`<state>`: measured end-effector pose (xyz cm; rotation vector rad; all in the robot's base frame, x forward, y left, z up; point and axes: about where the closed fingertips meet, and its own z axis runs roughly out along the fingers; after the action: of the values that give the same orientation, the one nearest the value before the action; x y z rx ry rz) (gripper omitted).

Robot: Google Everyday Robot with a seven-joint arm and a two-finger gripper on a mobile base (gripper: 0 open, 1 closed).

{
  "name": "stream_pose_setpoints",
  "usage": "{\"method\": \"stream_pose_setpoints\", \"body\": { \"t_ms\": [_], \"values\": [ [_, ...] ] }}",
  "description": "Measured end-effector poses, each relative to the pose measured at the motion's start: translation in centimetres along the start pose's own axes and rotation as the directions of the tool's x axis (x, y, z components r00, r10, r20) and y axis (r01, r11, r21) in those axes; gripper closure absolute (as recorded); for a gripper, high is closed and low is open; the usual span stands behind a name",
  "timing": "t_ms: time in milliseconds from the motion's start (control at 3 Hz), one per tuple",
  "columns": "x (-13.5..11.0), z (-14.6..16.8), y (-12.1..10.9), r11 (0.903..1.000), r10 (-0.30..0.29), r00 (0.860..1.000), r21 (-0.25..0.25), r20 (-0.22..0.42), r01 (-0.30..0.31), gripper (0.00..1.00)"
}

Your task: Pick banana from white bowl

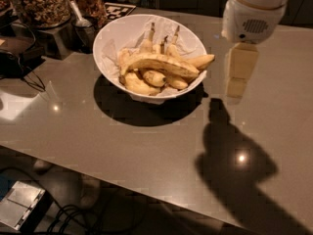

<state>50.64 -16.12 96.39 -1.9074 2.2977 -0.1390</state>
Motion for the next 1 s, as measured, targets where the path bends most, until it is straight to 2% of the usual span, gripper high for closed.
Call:
{"method": "stream_pose_setpoints", "body": {
  "t_ms": [333,667,1000],
  "values": [
    [-0.8,0.1,-0.5,0.9997,0.009,0.999,0.024,0.043,-0.01,0.0],
    [-3.1,0.4,-1.7,0.9998,-0.009,0.998,0.017,0.054,0.008,0.0],
    [-6.9,0.9,-2.9,0.9978,-0.065,0.995,-0.012,0.08,0.066,0.02]
  ]
}}
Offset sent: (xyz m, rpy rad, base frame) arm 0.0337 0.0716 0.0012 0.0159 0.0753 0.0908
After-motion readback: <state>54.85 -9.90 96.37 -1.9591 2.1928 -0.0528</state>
